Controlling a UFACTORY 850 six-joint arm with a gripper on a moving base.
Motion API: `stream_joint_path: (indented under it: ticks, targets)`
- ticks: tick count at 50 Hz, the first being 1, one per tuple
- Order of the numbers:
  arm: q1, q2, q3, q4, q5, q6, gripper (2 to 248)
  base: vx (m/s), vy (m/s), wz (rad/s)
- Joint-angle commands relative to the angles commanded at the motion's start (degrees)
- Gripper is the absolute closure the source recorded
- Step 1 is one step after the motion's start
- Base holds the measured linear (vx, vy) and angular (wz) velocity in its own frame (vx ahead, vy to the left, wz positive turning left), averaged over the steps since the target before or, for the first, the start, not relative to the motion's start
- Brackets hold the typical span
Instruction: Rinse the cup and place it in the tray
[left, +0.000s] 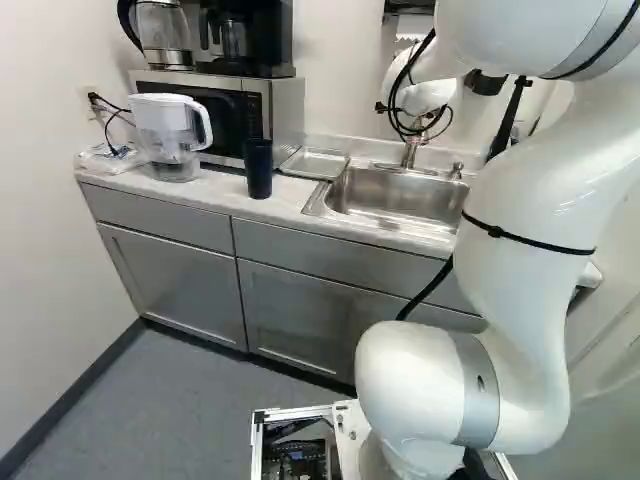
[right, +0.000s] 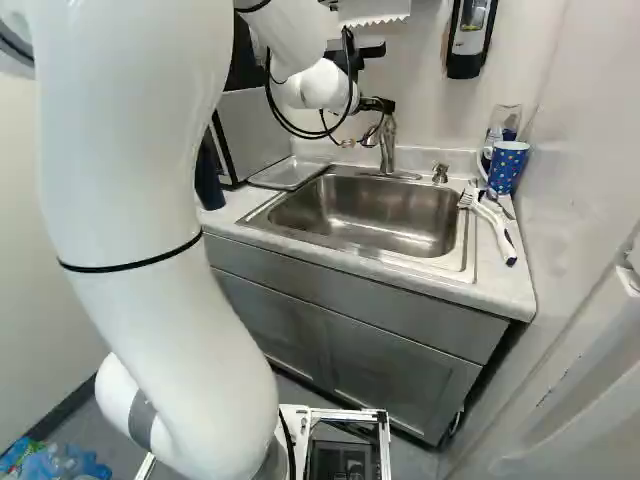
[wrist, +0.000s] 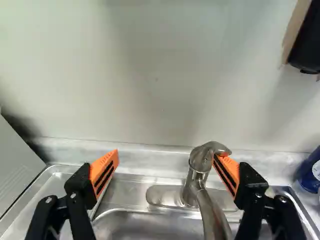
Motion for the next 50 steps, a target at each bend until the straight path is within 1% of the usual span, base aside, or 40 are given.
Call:
stream_joint_path:
  ticks: [13, 24, 31, 50]
  targets:
    - [0.1, -2.2, -2.4, 0.0, 2.1, 0.0, 3, 0.000, 0.000, 0.000]
    - [0.2, -2.1, -2.3, 0.0, 2.1, 0.0, 3, 0.000, 0.000, 0.000]
    - [0.4, -0.8, -0.9, 0.0, 2.1, 0.0, 3, 0.000, 0.000, 0.000]
    - [1.6, 4.6, 5.0, 0.0, 2.1, 0.0, 3, 0.000, 0.000, 0.000]
